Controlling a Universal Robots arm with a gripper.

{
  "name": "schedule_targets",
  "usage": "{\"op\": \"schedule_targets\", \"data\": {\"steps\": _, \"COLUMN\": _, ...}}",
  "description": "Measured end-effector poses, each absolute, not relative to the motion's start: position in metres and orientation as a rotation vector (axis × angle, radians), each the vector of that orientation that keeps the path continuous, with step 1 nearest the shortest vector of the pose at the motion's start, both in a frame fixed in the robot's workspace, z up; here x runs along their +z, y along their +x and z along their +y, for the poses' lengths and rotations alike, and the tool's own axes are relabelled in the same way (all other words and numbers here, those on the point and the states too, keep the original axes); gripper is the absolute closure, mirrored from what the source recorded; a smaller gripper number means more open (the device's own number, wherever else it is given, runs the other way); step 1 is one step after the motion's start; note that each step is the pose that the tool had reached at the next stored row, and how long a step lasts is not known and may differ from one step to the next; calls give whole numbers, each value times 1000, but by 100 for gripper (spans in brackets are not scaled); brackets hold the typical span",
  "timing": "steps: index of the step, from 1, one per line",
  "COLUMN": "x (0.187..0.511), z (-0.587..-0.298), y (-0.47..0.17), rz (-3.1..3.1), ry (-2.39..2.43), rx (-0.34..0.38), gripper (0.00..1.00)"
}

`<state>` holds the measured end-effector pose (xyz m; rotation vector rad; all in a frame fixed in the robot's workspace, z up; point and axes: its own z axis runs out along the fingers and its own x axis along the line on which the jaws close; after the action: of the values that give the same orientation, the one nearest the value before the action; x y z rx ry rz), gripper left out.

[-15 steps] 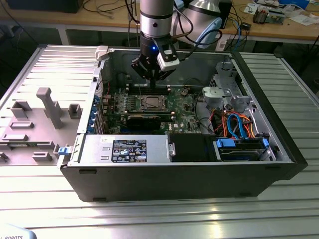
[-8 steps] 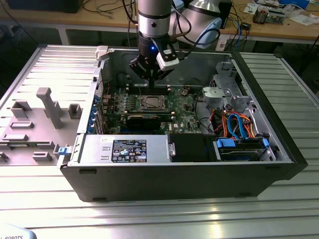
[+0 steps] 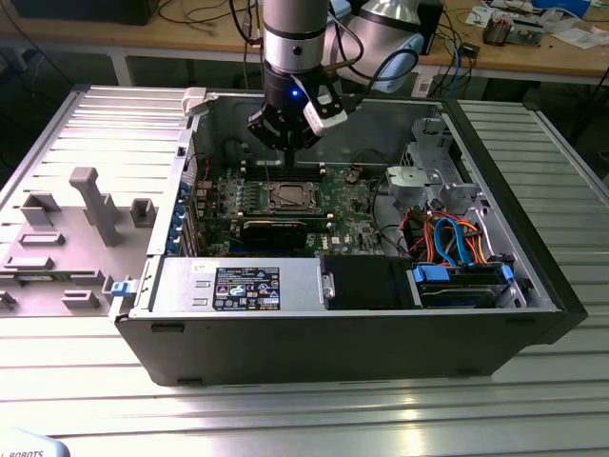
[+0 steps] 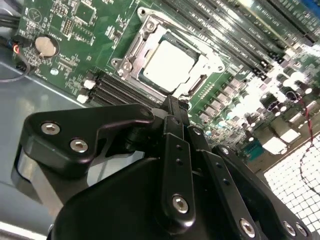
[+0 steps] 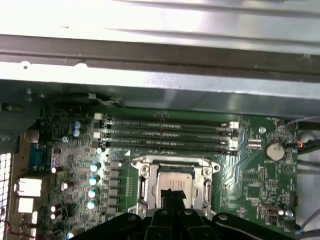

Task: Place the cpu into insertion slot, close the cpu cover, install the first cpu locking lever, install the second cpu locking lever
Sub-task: 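Install the first cpu locking lever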

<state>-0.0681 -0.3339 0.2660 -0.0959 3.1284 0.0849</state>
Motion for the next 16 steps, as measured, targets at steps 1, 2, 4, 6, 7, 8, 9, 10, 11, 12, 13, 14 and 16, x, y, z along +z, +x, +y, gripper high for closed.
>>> {"op": "schedule_targets", "data": {"steps": 1, "x": 266, "z": -334, "y": -68, "rz": 3128, "ry": -96, "rx": 85, "gripper": 89}}
{"op": "schedule_targets", "data": {"steps": 2, "x": 266, "z": -334, "y": -69, "rz": 3128, "ry": -96, "rx": 85, "gripper": 89}}
{"op": "schedule_targets", "data": {"steps": 4, "x": 266, "z": -334, "y": -71, "rz": 3128, "ry": -96, "rx": 85, "gripper": 89}}
{"op": "schedule_targets", "data": {"steps": 6, "x": 266, "z": -334, "y": -78, "rz": 3128, "ry": -96, "rx": 85, "gripper": 89}}
{"op": "schedule_targets", "data": {"steps": 7, "x": 266, "z": -334, "y": -80, "rz": 3128, "ry": -96, "rx": 85, "gripper": 89}}
{"op": "schedule_targets", "data": {"steps": 8, "x": 266, "z": -334, "y": -83, "rz": 3127, "ry": -96, "rx": 85, "gripper": 89}}
{"op": "schedule_targets", "data": {"steps": 9, "x": 266, "z": -334, "y": -84, "rz": 3127, "ry": -96, "rx": 85, "gripper": 89}}
{"op": "schedule_targets", "data": {"steps": 10, "x": 266, "z": -335, "y": -86, "rz": 3128, "ry": -96, "rx": 85, "gripper": 89}}
{"op": "schedule_targets", "data": {"steps": 11, "x": 266, "z": -336, "y": -88, "rz": 3127, "ry": -96, "rx": 85, "gripper": 89}}
{"op": "schedule_targets", "data": {"steps": 12, "x": 265, "z": -336, "y": -89, "rz": 3128, "ry": -96, "rx": 85, "gripper": 89}}
{"op": "schedule_targets", "data": {"steps": 13, "x": 265, "z": -337, "y": -93, "rz": 3128, "ry": -96, "rx": 85, "gripper": 89}}
{"op": "schedule_targets", "data": {"steps": 14, "x": 265, "z": -337, "y": -97, "rz": 3128, "ry": -94, "rx": 85, "gripper": 89}}
{"op": "schedule_targets", "data": {"steps": 16, "x": 264, "z": -337, "y": -100, "rz": 3128, "ry": -86, "rx": 85, "gripper": 89}}
